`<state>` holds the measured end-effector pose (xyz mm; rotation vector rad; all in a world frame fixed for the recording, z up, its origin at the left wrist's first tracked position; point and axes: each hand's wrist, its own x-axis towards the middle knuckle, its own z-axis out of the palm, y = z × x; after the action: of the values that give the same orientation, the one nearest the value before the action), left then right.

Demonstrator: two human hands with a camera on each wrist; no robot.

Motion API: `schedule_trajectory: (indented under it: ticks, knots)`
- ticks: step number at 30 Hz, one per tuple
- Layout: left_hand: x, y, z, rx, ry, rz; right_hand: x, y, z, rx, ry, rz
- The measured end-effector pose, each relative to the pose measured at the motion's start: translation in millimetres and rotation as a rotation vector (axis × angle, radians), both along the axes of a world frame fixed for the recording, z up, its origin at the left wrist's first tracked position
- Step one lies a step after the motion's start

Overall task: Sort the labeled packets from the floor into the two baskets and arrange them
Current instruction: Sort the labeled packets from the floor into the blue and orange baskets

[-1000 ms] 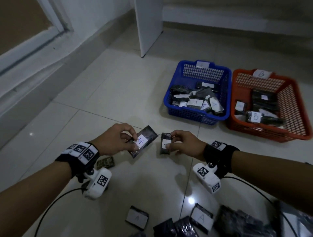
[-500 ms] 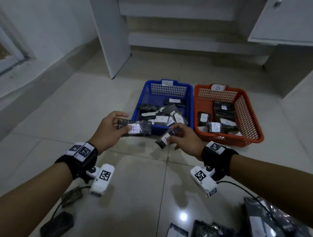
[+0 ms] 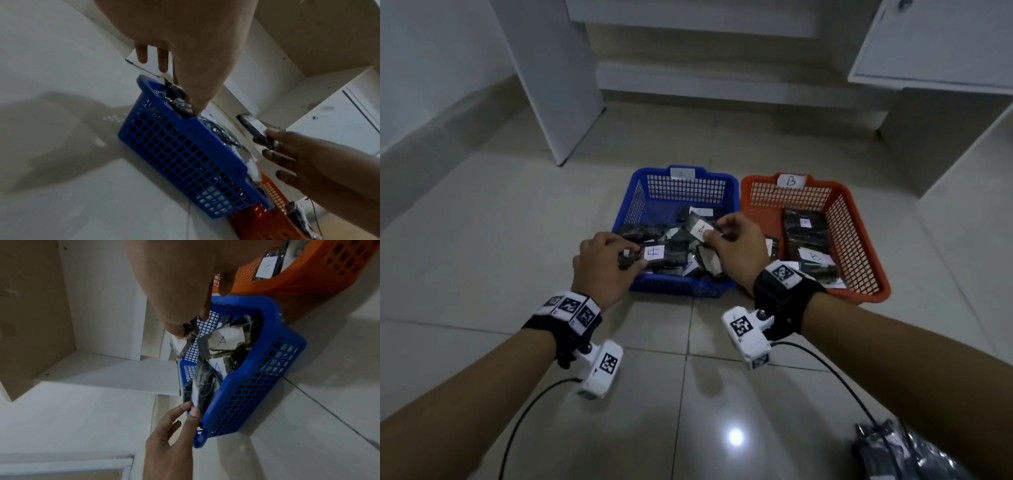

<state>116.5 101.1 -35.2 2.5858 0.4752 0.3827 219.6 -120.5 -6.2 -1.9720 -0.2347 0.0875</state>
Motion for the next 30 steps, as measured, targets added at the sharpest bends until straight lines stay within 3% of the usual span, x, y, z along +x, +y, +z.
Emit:
schedule_trajectory:
  ticks: [3, 5, 14, 17, 21, 27, 30]
  knots:
    - [-5.2, -0.2, 1.9, 0.037, -0.011, -0.026, 2.4, 7.6, -10.2, -0.304, -0.086, 0.064]
    - [-7.7, 3.3, 5.4, 0.02, -0.017, -0.036, 1.7, 10.4, -14.4, -0.399, -0.109, 0.067]
    - [-73.3, 31.7, 16.9, -0.115, -0.025, -0.047, -27.5, 3.0, -0.6, -0.377, -0.246, 0.087]
    - [-117.4, 49.4, 22.2, -0.179, 0.126, -0.083, -59.7, 11.0, 0.3, -0.38, -0.395, 0.199]
    - [-182.8, 81.4, 28.1, -0.221, 0.436, -0.058, -116.9, 42.0, -15.9, -0.372, -0.47, 0.503]
    - [-278.0, 115.1, 17.5, -0.158, 0.879, 0.025, -193.7, 99.1, -43.5, -0.467, -0.211, 1.006]
    - [-315.9, 117.9, 10.3, -0.156, 0.986, 0.078, -223.9, 127.3, -54.2, -0.58, -0.12, 1.166]
